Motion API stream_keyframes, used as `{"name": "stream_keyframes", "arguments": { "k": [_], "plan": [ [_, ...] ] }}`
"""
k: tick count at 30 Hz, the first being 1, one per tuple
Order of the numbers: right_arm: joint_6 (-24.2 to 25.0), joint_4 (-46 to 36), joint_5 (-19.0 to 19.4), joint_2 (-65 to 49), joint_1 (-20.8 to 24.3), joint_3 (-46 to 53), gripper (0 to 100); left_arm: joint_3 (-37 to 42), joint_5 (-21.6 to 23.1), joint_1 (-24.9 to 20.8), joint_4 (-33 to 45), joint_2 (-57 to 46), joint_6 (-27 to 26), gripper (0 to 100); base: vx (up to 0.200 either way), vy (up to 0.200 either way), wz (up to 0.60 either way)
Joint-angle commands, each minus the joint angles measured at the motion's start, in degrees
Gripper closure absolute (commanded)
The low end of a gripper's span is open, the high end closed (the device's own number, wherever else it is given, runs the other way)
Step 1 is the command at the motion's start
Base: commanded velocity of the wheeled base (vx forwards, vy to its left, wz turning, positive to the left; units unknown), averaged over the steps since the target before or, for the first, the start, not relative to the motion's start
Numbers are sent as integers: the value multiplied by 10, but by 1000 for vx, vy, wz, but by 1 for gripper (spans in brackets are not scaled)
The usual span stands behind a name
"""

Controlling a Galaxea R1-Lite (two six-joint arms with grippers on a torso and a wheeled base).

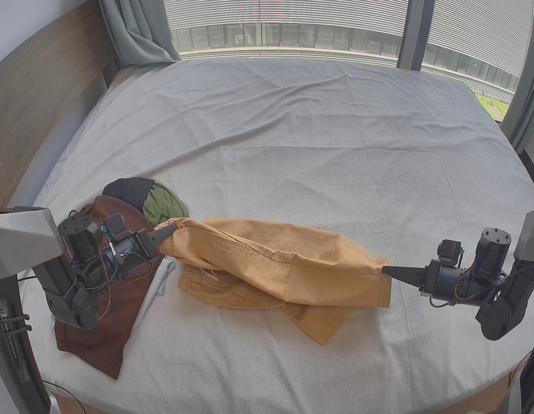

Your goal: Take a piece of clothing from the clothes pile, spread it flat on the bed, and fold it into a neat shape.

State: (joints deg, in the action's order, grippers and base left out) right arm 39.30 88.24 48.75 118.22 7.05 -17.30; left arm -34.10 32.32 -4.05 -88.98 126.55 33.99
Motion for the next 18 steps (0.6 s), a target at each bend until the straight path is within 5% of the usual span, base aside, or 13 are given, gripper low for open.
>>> {"name": "stream_keyframes", "arguments": {
  "k": [1, 18],
  "plan": [
    [-3, 0, -1, 17, 8, -12, 0, 0, -1, 0, -1, -1, 0, 100, 0, 0, 0],
    [-22, 1, -8, 97, 42, -44, 0, 0, 0, 0, -1, -3, 0, 100, 0, 0, 0]
  ]
}}
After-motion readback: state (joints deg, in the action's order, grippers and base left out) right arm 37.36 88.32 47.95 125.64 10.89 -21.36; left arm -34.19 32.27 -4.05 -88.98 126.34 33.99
